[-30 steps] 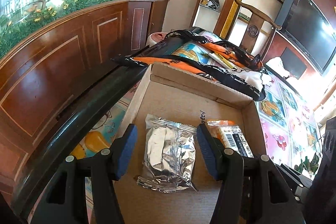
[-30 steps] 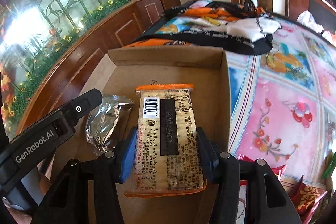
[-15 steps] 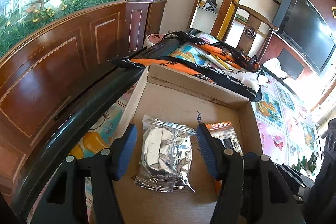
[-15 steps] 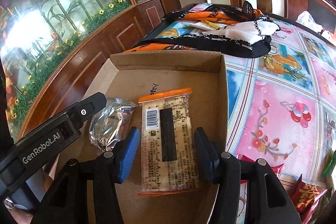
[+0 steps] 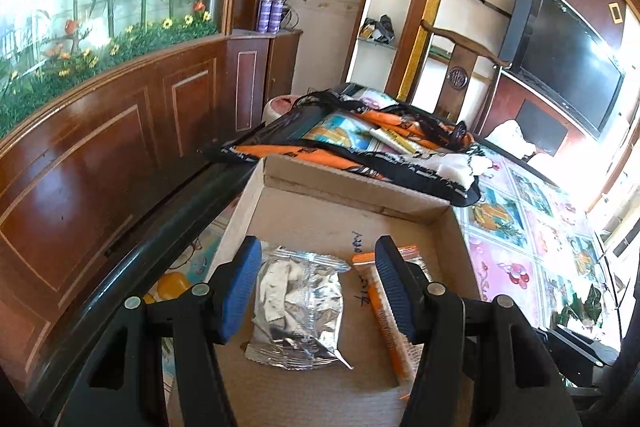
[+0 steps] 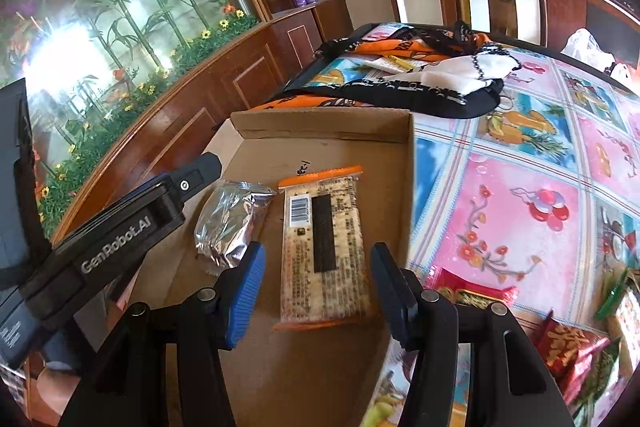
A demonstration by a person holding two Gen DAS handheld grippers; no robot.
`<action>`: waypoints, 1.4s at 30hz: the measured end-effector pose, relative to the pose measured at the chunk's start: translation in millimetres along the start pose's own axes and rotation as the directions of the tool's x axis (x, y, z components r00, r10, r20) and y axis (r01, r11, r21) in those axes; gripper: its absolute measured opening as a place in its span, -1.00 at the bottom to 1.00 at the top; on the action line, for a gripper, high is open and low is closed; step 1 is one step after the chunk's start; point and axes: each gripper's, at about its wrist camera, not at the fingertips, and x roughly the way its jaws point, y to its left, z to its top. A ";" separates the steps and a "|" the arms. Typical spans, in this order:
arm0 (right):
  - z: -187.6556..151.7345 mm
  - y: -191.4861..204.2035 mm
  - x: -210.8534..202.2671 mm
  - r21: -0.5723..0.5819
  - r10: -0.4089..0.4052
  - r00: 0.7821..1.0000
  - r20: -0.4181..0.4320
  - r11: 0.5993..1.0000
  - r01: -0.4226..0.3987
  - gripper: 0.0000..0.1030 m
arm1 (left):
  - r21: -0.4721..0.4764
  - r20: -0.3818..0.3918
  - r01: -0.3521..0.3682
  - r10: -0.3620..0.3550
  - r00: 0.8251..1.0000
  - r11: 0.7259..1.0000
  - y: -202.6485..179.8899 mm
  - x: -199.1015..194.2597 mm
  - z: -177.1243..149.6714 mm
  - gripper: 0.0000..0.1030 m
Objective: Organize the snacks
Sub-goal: 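Open both grippers and move them back over the snack pile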
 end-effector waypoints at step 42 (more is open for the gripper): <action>-125.1 -283.2 -210.2 0.522 -0.358 0.932 0.057 0.807 0.278 0.39 | 0.406 -0.411 0.462 -0.294 0.863 0.789 -211.0 -19.9 -137.4 0.34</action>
